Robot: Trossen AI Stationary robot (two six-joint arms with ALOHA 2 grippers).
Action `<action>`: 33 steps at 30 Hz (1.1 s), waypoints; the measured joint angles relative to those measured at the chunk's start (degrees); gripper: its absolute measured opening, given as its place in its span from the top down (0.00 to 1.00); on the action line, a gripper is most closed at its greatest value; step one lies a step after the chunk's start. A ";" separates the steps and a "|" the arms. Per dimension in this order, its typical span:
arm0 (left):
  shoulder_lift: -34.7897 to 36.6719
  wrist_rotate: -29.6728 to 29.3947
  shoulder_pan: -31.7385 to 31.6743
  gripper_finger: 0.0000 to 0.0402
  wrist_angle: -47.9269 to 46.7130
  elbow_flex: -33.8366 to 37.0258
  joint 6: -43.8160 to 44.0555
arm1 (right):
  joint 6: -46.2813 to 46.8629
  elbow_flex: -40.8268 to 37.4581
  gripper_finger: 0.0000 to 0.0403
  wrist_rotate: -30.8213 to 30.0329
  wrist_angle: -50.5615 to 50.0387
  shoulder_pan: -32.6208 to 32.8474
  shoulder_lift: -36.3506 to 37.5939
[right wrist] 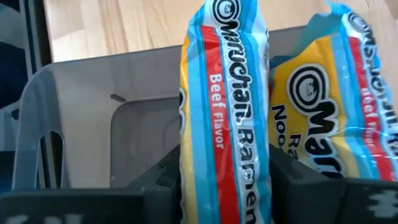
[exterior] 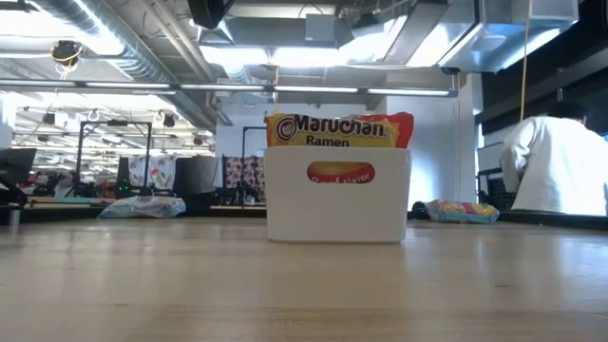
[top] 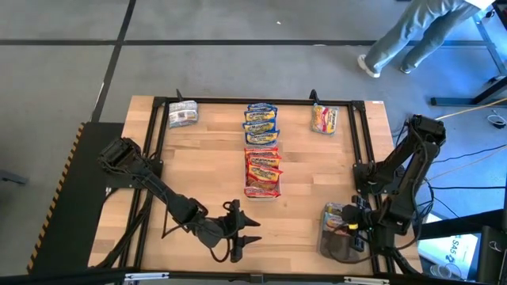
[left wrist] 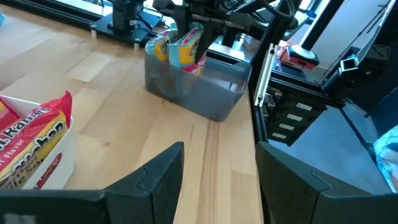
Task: Sort Maruchan noodles
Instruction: Put the light blue noodle pack into the black bin
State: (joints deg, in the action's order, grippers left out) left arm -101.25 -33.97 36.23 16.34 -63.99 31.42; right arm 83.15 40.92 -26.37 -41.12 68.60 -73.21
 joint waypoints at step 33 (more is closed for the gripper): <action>0.00 0.44 -0.11 0.52 -0.02 0.02 -0.04 | 1.93 5.08 0.44 6.32 -11.85 0.00 -0.07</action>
State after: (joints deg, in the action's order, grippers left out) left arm -101.25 -33.52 36.12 16.32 -63.96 31.38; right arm 85.08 46.00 -20.05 -52.97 68.60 -73.28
